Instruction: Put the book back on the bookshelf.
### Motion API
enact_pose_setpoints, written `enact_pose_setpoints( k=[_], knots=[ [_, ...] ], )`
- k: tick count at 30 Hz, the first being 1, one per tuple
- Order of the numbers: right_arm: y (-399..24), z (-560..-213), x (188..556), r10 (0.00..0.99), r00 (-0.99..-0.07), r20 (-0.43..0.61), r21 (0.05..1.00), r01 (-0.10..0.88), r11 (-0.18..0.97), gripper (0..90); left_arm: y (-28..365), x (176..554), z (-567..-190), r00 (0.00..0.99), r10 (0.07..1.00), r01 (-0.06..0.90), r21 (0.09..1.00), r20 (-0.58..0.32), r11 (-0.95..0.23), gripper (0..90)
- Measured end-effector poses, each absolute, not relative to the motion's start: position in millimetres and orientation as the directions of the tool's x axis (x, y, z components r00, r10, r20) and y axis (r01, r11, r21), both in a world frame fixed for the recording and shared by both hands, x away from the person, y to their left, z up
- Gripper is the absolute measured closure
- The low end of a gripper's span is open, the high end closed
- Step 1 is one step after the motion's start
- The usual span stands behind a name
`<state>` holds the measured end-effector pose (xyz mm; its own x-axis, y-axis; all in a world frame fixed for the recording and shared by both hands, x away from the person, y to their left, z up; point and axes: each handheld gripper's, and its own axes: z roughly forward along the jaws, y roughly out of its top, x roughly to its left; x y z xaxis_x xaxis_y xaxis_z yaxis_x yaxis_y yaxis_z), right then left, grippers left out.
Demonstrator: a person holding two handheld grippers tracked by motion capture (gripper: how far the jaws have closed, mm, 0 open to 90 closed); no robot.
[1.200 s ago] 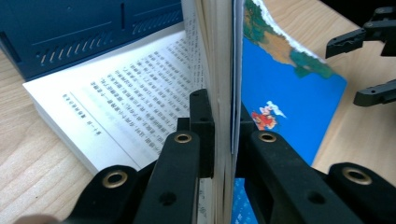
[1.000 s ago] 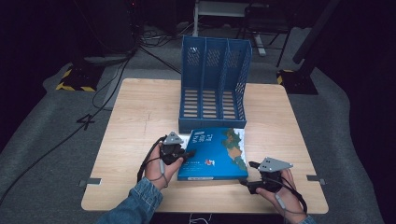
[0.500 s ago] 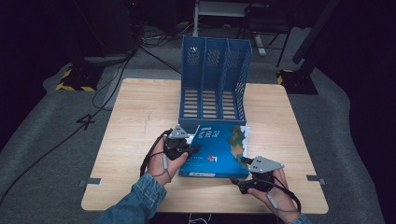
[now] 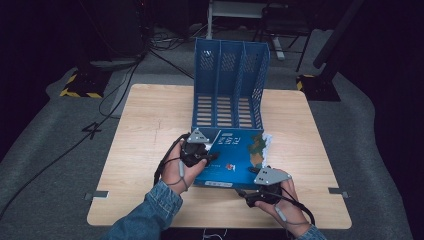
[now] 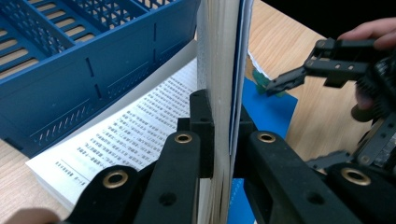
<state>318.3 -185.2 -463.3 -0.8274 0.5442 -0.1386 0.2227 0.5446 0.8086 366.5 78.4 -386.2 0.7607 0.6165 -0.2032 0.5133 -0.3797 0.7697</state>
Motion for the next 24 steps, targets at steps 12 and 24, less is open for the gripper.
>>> enact_pose_setpoints(
  k=[12,24],
  knots=[
    [-165.5,-474.2,316.9,0.573,-0.786,-0.232,0.815,0.165,0.556,10.4,72.9,374.4,-378.7,0.773,0.598,0.521,0.752,-0.213,-0.405,85.7],
    [-148.5,-488.4,316.0,0.579,-0.735,-0.352,0.796,0.091,0.599,0.0,67.6,380.5,-373.9,0.784,0.58,0.525,0.736,-0.222,-0.427,85.7]
  ],
)
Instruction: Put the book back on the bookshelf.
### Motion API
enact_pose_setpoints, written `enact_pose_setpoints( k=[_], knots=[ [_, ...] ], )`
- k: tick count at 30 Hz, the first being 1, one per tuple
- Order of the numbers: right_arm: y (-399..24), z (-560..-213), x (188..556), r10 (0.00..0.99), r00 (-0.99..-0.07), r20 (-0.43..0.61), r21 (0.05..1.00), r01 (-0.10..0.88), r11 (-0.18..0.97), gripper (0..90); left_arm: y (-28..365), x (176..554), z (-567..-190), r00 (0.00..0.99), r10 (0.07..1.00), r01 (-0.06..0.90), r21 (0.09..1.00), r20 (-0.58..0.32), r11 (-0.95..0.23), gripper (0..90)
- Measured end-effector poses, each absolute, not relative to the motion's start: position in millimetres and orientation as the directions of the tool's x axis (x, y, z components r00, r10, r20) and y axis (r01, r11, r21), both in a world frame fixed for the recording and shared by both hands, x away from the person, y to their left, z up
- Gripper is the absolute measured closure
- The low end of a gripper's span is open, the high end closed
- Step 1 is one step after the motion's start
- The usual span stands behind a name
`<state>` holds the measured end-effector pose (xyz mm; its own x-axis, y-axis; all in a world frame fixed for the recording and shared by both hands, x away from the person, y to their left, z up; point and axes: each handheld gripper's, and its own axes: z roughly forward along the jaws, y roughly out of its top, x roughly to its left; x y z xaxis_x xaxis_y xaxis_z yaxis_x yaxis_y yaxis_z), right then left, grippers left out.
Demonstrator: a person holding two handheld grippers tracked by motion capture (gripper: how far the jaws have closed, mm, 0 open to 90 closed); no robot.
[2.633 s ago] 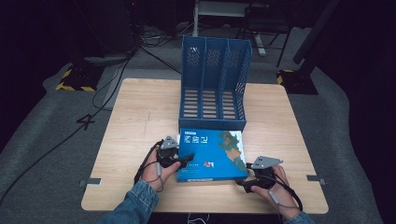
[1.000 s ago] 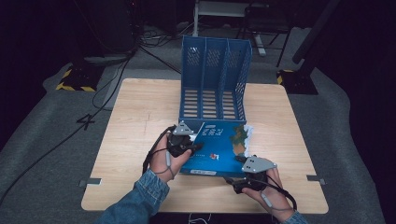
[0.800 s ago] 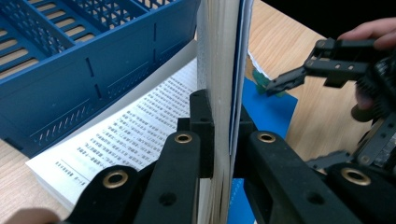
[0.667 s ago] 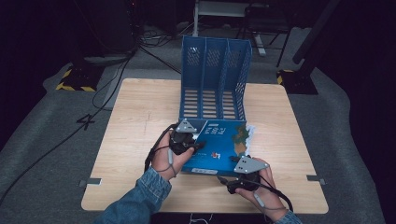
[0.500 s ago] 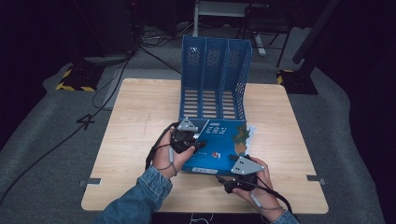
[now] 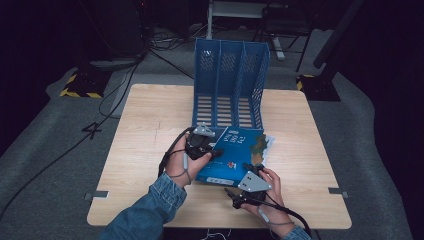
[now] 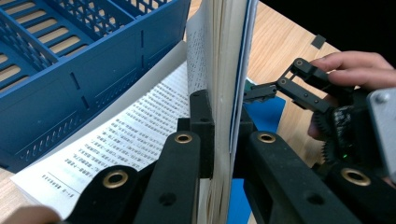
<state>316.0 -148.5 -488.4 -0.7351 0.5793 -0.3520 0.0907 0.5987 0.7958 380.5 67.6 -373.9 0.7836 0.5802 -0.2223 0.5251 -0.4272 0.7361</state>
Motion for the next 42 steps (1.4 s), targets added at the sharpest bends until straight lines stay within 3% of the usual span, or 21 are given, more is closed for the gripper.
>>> enact_pose_setpoints(
  k=[5,18,42],
  knots=[
    [-141.5,-495.9,317.2,0.579,-0.679,-0.452,0.761,0.045,0.647,0.0,65.2,381.1,-375.4,0.785,0.569,0.536,0.731,-0.246,-0.423,85.6],
    [-136.2,-501.4,331.7,0.574,-0.618,-0.537,0.723,0.013,0.691,1.8,68.5,385.6,-381.3,0.774,0.579,0.552,0.721,-0.256,-0.419,85.5],
    [-135.8,-499.9,350.5,0.454,-0.686,-0.569,0.619,0.007,0.785,1.6,73.4,393.2,-394.1,0.735,0.621,0.599,0.688,-0.272,-0.409,85.3]
  ],
)
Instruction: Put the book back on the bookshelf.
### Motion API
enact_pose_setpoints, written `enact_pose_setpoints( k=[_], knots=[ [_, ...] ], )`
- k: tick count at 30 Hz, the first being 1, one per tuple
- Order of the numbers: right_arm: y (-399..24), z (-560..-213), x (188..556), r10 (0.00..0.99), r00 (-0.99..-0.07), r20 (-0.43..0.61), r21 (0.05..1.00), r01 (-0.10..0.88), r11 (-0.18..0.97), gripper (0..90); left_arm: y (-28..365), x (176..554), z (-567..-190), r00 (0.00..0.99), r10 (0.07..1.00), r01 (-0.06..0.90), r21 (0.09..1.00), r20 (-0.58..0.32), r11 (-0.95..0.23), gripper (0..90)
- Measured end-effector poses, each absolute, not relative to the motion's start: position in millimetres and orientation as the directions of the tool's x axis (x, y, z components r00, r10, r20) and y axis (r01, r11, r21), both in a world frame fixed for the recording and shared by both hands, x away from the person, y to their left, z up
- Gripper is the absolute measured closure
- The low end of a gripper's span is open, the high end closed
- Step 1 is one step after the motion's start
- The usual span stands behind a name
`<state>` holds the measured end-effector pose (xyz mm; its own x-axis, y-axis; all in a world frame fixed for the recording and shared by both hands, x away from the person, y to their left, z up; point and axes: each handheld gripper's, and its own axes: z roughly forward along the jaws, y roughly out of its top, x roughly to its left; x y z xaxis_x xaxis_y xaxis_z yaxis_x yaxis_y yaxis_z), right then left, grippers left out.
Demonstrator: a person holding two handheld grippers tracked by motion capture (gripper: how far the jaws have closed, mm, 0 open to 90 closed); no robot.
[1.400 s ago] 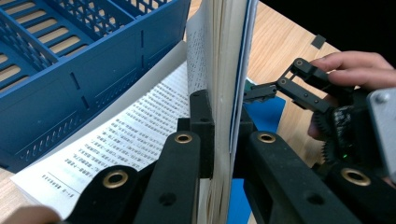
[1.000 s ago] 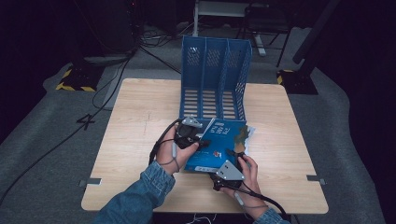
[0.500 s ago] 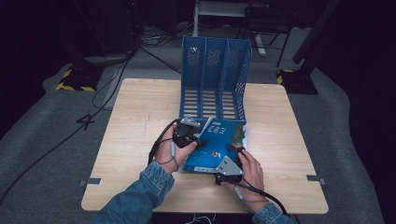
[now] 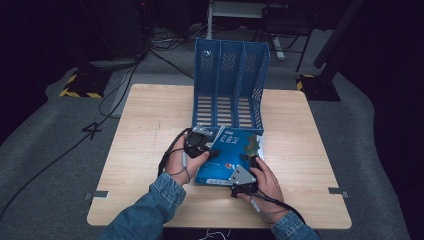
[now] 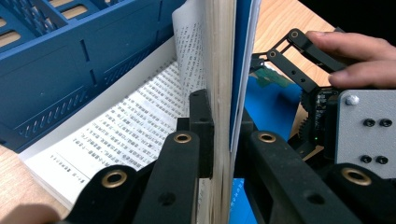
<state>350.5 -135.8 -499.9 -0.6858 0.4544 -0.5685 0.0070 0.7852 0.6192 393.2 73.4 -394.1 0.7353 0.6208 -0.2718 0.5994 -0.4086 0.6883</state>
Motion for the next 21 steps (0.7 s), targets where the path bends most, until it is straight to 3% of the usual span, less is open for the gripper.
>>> enact_pose_setpoints(
  k=[5,11,14,16,21],
  knots=[
    [-134.7,-498.8,350.0,0.427,-0.692,-0.583,0.596,-0.006,0.803,6.0,74.4,394.0,-396.0,0.727,0.629,0.607,0.685,-0.275,-0.403,85.3],
    [-126.8,-496.4,341.5,0.347,-0.659,-0.667,0.518,-0.075,0.852,22.7,77.4,395.2,-398.9,0.717,0.642,0.611,0.686,-0.27,-0.394,85.1],
    [-124.4,-494.2,337.7,0.332,-0.627,-0.705,0.503,-0.11,0.858,35.2,79.5,395.7,-399.2,0.712,0.65,0.613,0.688,-0.267,-0.389,84.9],
    [-124.7,-488.2,333.8,0.251,-0.654,-0.714,0.448,-0.151,0.881,47.1,82.1,396.5,-399.7,0.71,0.651,0.613,0.691,-0.268,-0.384,84.8],
    [-122.4,-479.7,331.6,0.205,-0.638,-0.742,0.397,-0.172,0.901,55.0,87.6,398.1,-400.3,0.697,0.657,0.62,0.7,-0.286,-0.354,84.8]
  ],
)
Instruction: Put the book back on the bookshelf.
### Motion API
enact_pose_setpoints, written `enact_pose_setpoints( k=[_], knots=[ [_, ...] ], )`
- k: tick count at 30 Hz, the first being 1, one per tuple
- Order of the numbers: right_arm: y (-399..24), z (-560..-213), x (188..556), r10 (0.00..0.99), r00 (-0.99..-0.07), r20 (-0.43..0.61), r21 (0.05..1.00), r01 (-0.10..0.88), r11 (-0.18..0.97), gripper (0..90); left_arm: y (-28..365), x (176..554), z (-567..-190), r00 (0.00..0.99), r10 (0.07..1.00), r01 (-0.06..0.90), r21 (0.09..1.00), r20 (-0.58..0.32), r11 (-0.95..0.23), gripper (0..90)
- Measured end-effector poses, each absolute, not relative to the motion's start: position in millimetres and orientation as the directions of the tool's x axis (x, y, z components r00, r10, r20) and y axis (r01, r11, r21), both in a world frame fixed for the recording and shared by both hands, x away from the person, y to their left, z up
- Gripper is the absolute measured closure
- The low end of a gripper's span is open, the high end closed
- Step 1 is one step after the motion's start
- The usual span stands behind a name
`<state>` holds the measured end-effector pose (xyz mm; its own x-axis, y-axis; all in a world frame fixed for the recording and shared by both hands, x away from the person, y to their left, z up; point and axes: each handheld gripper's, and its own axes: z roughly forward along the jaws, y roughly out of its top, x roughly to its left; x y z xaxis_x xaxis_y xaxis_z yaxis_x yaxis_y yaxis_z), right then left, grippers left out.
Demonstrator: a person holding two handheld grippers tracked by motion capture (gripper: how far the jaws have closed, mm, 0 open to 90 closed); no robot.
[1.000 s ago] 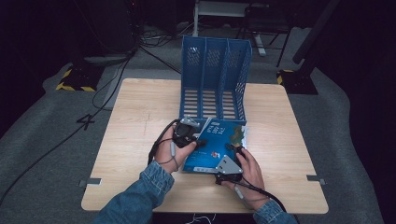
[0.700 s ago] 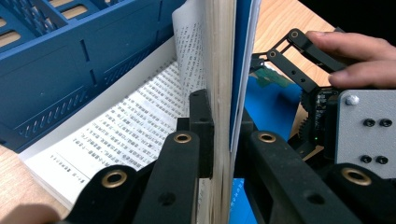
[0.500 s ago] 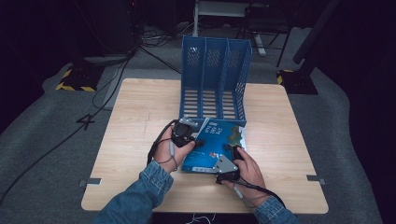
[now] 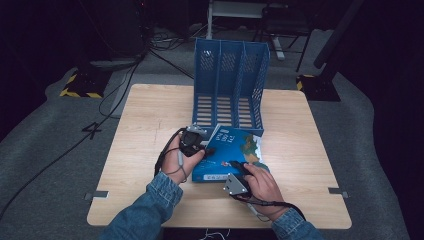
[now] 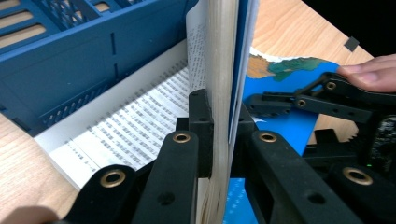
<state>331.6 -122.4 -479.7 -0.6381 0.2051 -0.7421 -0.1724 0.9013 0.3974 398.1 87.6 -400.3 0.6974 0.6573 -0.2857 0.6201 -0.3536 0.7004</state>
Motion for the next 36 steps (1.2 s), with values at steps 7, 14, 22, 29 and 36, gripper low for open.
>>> enact_pose_setpoints(
  k=[7,14,22,29,36],
  knots=[
    [-126.0,-466.1,326.6,0.197,-0.657,-0.728,0.417,-0.196,0.887,58.9,103.5,401.3,-402.8,0.653,0.689,0.643,0.71,-0.314,-0.286,81.5],
    [-129.2,-454.6,322.0,0.257,-0.671,-0.695,0.485,-0.174,0.857,60.5,124.9,399.8,-406.9,0.603,0.716,0.66,0.724,-0.351,-0.202,70.8],
    [-134.3,-441.3,324.3,0.363,-0.694,-0.622,0.593,-0.115,0.797,61.8,158.1,392.8,-403.1,0.55,0.75,0.61,0.79,-0.368,-0.061,63.5],
    [-137.6,-432.1,324.1,0.415,-0.694,-0.588,0.64,-0.087,0.763,62.2,177.4,392.4,-427.6,0.49,0.806,0.63,0.774,-0.332,-0.064,61.4],
    [-147.1,-416.8,322.8,0.469,-0.688,-0.554,0.694,-0.069,0.717,62.3,181.9,396.9,-467.8,0.454,0.862,0.691,0.7,-0.223,-0.183,60.2]
  ],
)
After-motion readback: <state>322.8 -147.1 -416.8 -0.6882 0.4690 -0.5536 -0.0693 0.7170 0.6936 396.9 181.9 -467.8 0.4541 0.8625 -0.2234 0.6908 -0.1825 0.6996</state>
